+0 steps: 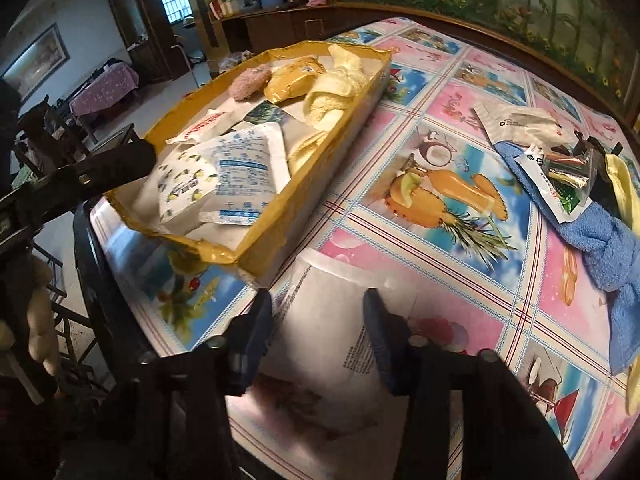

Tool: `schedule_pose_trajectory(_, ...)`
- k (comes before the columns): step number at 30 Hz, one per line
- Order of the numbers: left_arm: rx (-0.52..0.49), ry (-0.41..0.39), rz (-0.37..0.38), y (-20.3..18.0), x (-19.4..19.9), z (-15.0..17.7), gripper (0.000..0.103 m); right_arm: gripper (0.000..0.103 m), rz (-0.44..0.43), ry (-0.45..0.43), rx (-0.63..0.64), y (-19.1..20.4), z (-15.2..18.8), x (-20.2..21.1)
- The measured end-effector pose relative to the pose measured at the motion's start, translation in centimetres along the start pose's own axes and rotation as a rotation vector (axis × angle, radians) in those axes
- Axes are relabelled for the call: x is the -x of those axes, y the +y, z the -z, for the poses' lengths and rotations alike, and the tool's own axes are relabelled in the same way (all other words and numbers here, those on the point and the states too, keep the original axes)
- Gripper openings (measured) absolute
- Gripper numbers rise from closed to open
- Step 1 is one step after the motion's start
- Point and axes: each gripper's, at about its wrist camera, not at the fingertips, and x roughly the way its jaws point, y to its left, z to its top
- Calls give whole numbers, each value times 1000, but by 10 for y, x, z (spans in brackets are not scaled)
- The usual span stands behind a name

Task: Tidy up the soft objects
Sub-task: 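Grasp another white printed packet from the tablecloth with the right gripper, then lower the white packet into the box and open the right gripper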

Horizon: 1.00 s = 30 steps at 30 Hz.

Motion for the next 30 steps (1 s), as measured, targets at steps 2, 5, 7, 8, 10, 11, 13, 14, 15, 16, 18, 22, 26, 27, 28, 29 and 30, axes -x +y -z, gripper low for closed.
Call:
schedule_pose_trajectory(2,5,-10,-4,1,1,0,60,3,-55,5,-5,1,3,5)
schedule_pose_trajectory(5,12,-12,-10,3,2,1,60,3,-86,18,-18,0,10,8)
schedule_pose_trajectory(7,24,-9,-1,4,3,1,60,4,-78,6,-58,-10,11,10)
schedule_pose_trajectory(8,20,-11,13,1,6,1,60,5,-73,-10,-91,-19,10,14)
schedule_pose_trajectory(10,-14,-15,35,-7,10,2,60,7,-73,-16,-148,-38,7,15)
schedule_pose_trajectory(11,-33,-12,44,-12,11,3,60,8,-75,-14,-175,-45,7,16)
schedule_pose_trajectory(13,-56,-5,63,-21,10,5,60,17,-68,-5,-208,-53,9,17)
schedule_pose_trajectory(14,-59,-1,71,-24,8,6,60,25,-70,9,-210,-51,10,15)
schedule_pose_trajectory(15,-60,4,75,-26,6,7,60,40,-76,23,-207,-48,11,13)
schedule_pose_trajectory(16,-57,10,75,-27,4,7,60,53,-90,33,-205,-43,11,9)
schedule_pose_trajectory(18,-50,17,72,-28,1,8,60,61,-99,31,-191,-35,9,5)
schedule_pose_trajectory(22,-41,12,63,-27,2,7,60,66,-49,36,-130,-14,3,-2)
schedule_pose_trajectory(26,-31,8,66,-24,2,7,60,65,106,38,49,14,6,-11)
schedule_pose_trajectory(27,-29,9,69,-24,1,8,60,62,106,26,66,16,8,-10)
schedule_pose_trajectory(28,-28,10,70,-24,1,8,60,59,98,26,70,16,9,-9)
schedule_pose_trajectory(29,-28,11,73,-24,1,8,60,51,90,24,65,14,10,-7)
schedule_pose_trajectory(30,-28,11,75,-24,1,8,60,50,77,24,54,10,11,-5)
